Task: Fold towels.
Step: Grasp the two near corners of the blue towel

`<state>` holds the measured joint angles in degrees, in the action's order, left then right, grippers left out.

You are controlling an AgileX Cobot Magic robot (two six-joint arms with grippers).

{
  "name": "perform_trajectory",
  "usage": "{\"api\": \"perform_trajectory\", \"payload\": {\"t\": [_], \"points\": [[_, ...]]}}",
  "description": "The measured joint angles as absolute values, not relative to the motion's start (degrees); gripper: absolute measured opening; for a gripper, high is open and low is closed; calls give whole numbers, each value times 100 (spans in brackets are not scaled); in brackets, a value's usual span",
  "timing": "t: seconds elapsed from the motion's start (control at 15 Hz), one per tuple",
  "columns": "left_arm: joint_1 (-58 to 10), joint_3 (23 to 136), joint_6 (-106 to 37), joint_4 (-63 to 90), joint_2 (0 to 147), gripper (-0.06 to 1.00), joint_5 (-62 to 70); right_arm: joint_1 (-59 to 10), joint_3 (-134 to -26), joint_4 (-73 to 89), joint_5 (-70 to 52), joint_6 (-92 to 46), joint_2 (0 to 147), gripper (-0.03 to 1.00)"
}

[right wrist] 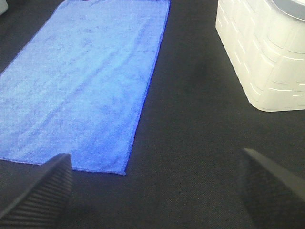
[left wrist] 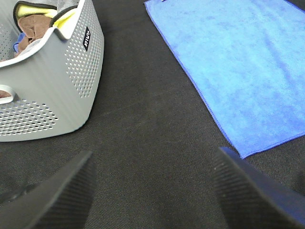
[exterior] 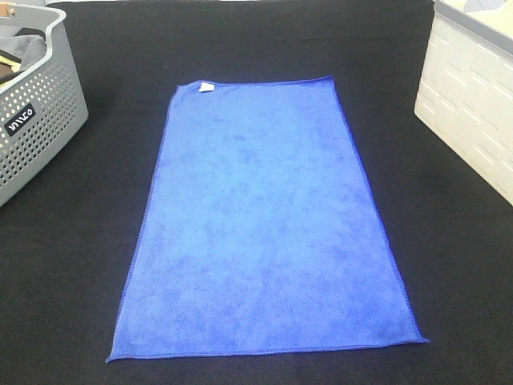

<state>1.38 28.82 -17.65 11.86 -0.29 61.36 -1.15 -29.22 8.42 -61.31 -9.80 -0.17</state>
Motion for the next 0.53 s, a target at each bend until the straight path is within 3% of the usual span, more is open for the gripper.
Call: {"api": "perform_trajectory", "payload": {"t": [0.53], "points": [[138,2882,-1765,1186,-29,67,6136,-115,-2922,842,-6131,-980,-17,87]]}}
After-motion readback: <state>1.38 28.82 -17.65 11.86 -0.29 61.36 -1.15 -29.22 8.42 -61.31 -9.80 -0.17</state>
